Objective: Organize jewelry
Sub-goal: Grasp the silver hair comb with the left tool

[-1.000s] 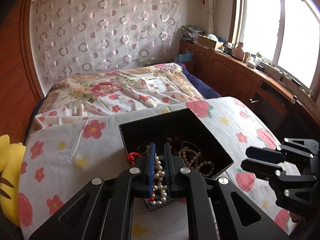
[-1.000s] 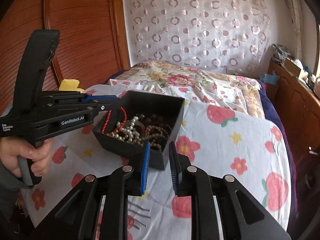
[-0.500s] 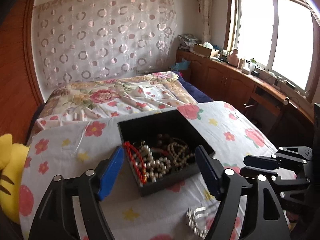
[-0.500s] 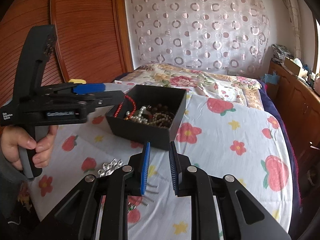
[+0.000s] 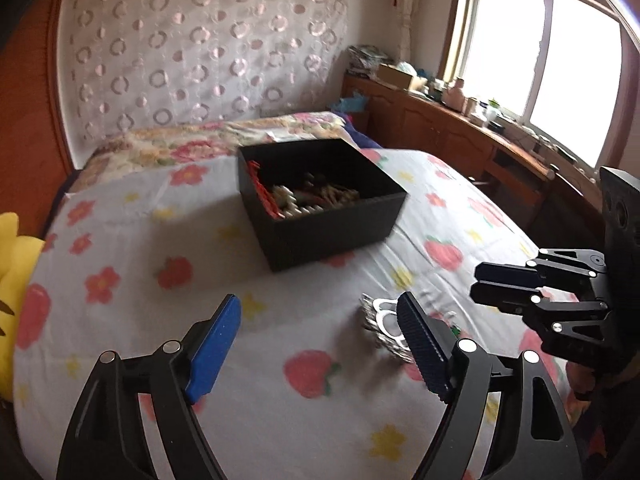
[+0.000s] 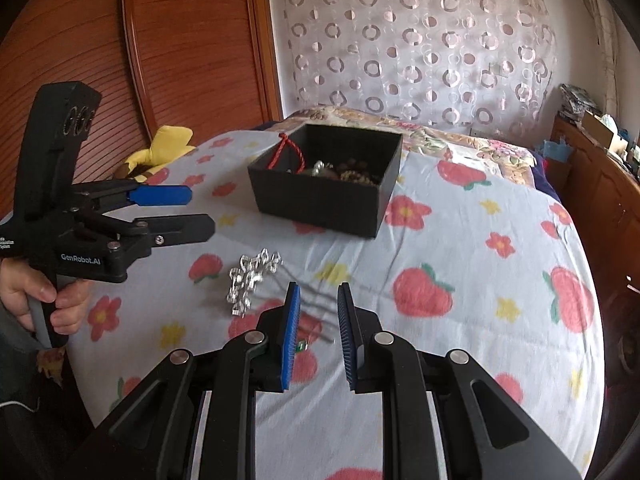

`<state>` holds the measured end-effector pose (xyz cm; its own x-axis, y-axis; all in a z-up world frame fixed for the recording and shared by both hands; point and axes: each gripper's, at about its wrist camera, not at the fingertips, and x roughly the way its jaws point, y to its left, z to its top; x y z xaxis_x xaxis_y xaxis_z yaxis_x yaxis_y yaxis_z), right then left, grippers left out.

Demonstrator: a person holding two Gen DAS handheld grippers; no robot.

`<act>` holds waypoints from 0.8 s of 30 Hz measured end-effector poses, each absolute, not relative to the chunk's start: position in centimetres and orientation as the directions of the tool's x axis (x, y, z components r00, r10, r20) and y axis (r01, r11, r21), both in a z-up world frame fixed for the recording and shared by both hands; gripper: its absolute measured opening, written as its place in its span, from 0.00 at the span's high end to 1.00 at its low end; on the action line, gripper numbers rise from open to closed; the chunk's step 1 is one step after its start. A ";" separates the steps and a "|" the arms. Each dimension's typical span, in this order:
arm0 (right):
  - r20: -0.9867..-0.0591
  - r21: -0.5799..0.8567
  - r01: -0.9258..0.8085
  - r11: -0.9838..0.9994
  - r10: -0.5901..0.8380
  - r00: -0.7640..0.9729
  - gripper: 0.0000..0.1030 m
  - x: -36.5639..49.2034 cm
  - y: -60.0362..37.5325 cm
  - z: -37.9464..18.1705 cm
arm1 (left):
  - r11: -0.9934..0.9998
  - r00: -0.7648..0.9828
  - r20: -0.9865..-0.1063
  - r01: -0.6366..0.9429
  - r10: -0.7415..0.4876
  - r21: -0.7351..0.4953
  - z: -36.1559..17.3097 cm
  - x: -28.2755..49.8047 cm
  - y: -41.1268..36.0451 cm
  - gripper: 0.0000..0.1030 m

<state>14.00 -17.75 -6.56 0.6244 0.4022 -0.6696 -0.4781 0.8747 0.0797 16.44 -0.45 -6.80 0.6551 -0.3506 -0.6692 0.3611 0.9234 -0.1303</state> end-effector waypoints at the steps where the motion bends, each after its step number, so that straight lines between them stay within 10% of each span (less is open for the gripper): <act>1: -0.671 0.081 -0.474 0.877 0.400 0.624 0.79 13.7 -17.9 -6.7 | 0.919 0.642 -0.678 0.368 -0.359 -0.138 -7.1 16.5 -0.8 0.35; 17: -0.678 0.104 -0.456 0.884 0.398 0.617 0.79 11.8 -19.1 -7.7 | 0.899 0.511 -0.760 0.380 -0.402 -0.220 -10.3 18.4 -4.4 0.82; 24: -0.686 0.115 -0.464 0.879 0.408 0.602 0.79 11.6 -19.0 -8.3 | 0.904 0.555 -0.735 0.383 -0.391 -0.192 -9.5 17.7 -4.2 0.86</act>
